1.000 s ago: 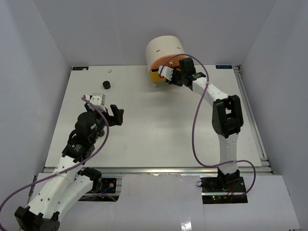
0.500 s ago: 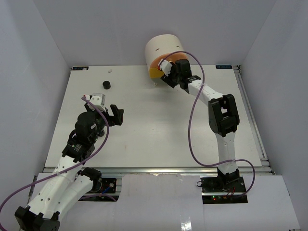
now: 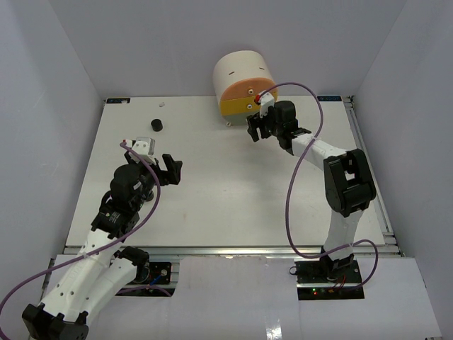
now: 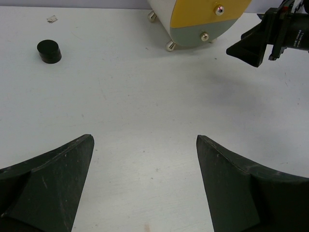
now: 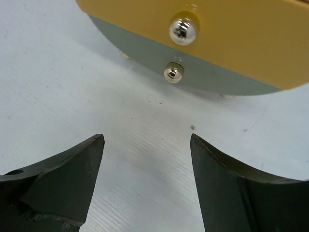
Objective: Organize the makeup
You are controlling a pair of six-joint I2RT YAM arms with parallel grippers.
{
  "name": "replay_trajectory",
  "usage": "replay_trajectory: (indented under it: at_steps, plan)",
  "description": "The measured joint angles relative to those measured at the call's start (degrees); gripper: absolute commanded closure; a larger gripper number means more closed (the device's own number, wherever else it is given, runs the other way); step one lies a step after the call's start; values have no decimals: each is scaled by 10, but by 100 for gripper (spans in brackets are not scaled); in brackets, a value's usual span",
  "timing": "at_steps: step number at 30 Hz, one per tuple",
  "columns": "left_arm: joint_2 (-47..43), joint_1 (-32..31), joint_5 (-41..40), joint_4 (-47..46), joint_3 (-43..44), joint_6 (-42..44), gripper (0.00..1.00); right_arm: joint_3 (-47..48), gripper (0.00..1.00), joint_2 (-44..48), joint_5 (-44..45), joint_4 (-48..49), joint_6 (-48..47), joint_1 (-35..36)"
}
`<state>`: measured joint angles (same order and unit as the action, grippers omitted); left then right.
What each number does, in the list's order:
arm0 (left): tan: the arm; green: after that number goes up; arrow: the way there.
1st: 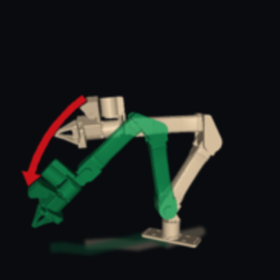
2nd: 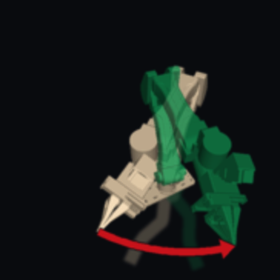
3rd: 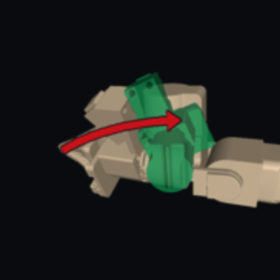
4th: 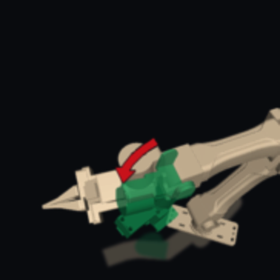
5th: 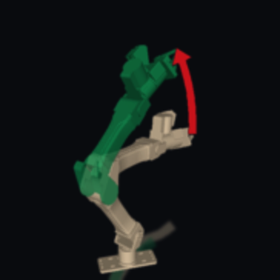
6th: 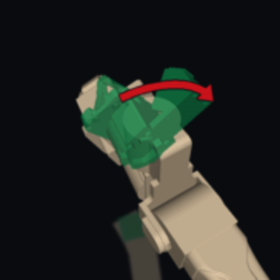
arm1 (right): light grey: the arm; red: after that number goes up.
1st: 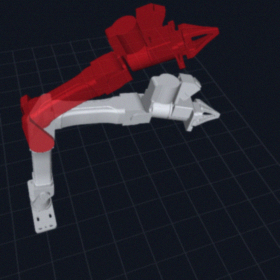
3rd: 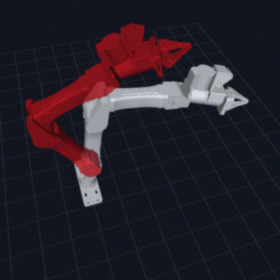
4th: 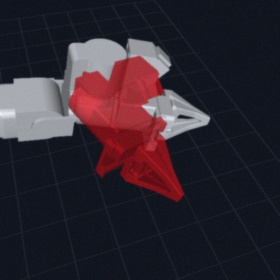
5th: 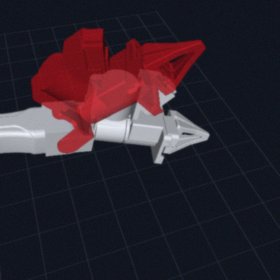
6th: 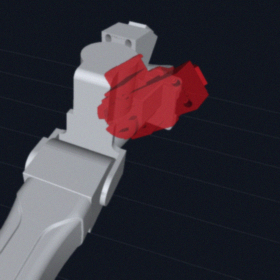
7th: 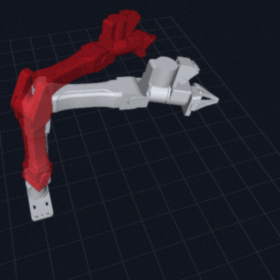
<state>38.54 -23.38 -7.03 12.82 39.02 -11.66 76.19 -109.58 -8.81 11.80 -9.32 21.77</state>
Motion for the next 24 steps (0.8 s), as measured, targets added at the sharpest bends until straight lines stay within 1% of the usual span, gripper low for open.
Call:
replay_trajectory:
  at_steps: [6,11,17,24]
  plan:
    - [5,6,0,0,0,0,2,3,30,-45,-5,56,184,-22]
    - [10,17,0,-1,0,0,2,47,34,-112,-27,65,298,-38]
    - [18,30,0,-5,0,0,2,103,36,-183,-57,80,385,-43]
    - [26,43,0,-8,0,0,2,151,41,-230,-78,95,458,-43]
